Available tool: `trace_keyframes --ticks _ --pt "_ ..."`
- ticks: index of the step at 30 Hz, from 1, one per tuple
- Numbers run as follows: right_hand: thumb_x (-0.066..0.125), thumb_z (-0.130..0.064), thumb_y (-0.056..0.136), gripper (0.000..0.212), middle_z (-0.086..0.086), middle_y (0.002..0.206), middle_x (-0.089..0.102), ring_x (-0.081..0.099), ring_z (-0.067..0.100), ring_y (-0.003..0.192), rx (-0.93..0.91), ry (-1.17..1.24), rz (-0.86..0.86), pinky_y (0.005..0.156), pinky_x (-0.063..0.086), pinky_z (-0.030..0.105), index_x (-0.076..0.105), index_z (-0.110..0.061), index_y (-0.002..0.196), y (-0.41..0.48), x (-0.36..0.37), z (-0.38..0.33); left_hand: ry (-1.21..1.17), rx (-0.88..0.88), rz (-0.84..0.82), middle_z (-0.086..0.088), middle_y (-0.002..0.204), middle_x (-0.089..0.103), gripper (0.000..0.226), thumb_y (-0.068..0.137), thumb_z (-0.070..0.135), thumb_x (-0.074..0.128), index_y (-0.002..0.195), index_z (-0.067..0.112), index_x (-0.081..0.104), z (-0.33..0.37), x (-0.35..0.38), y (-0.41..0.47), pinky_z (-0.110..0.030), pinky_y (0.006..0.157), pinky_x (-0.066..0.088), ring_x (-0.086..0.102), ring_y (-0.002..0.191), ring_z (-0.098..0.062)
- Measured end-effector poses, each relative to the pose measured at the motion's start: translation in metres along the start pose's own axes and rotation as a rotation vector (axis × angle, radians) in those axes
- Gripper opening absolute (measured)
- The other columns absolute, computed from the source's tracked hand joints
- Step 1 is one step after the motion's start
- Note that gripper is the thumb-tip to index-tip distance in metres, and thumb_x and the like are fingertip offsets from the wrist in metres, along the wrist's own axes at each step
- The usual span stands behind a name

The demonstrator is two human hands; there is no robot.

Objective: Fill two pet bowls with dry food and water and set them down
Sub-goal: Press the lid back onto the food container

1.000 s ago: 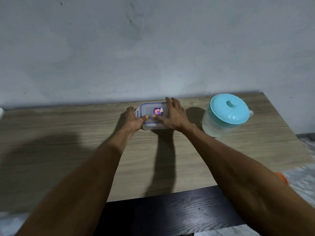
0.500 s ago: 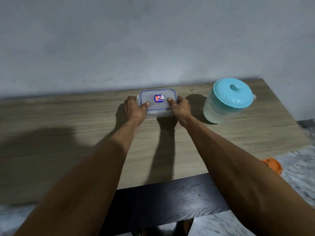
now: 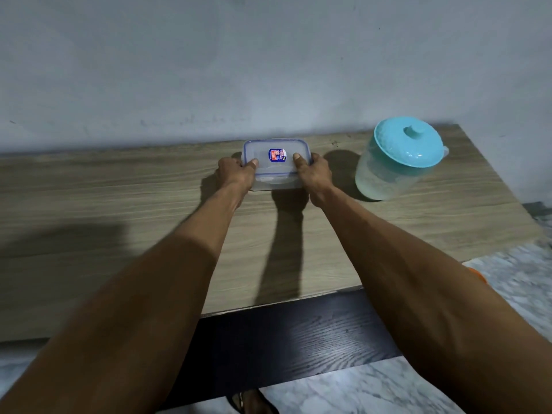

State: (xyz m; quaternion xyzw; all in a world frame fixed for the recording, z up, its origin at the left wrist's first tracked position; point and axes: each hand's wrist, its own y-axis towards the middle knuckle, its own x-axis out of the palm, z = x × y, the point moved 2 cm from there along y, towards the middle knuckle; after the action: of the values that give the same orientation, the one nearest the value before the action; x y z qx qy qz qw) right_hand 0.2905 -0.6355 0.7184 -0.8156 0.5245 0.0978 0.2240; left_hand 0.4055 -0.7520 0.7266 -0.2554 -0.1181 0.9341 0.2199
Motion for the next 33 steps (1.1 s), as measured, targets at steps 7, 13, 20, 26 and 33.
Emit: trace_keyframes --ticks 7,13,20,26,33 --pt "0.058 -0.033 0.096 0.039 0.015 0.125 0.064 0.06 0.032 0.116 0.034 0.018 -0.009 0.102 0.049 0.044 0.06 -0.005 0.125 -0.026 -0.017 0.005 -0.066 -0.021 -0.051 -0.019 0.112 0.071 0.031 0.089 0.029 0.069 0.108 0.005 0.068 0.0 -0.004 -0.031 -0.04 0.077 0.055 0.07 0.095 -0.031" --pt "0.059 -0.03 0.095 0.035 0.015 0.121 0.067 0.062 0.031 0.112 -0.028 0.05 -0.012 0.098 0.05 0.038 0.064 -0.005 0.12 -0.072 -0.045 -0.002 -0.095 0.0 0.005 -0.01 0.088 0.062 0.035 0.087 0.032 0.069 0.066 0.015 0.047 -0.001 -0.023 -0.084 -0.028 0.06 0.038 0.053 0.074 -0.022" --pt "0.06 -0.028 0.095 0.032 0.016 0.114 0.069 0.065 0.03 0.098 -0.095 0.114 -0.058 0.088 0.056 0.041 0.064 -0.005 0.115 -0.154 -0.088 -0.001 -0.106 0.053 0.098 -0.02 0.102 0.072 0.034 0.081 0.034 0.073 0.063 0.014 0.052 -0.009 -0.054 -0.173 -0.043 0.081 0.057 0.07 0.099 -0.037" --pt "0.059 -0.028 0.095 0.033 0.014 0.115 0.067 0.063 0.03 0.105 -0.125 0.105 -0.083 0.083 0.048 0.032 0.064 -0.006 0.119 -0.228 -0.122 0.018 -0.145 0.064 0.145 -0.019 0.101 0.072 0.031 0.082 0.034 0.074 0.067 0.015 0.055 -0.037 -0.071 -0.25 -0.04 0.081 0.056 0.07 0.098 -0.035" --pt "0.057 -0.027 0.097 0.033 0.013 0.118 0.068 0.063 0.029 0.11 -0.107 0.059 -0.143 0.088 0.046 0.029 0.062 -0.006 0.122 -0.29 -0.134 0.057 -0.145 0.026 0.176 -0.014 0.101 0.072 0.03 0.085 0.035 0.07 0.068 0.017 0.054 -0.085 -0.084 -0.318 -0.042 0.086 0.059 0.067 0.088 -0.029"
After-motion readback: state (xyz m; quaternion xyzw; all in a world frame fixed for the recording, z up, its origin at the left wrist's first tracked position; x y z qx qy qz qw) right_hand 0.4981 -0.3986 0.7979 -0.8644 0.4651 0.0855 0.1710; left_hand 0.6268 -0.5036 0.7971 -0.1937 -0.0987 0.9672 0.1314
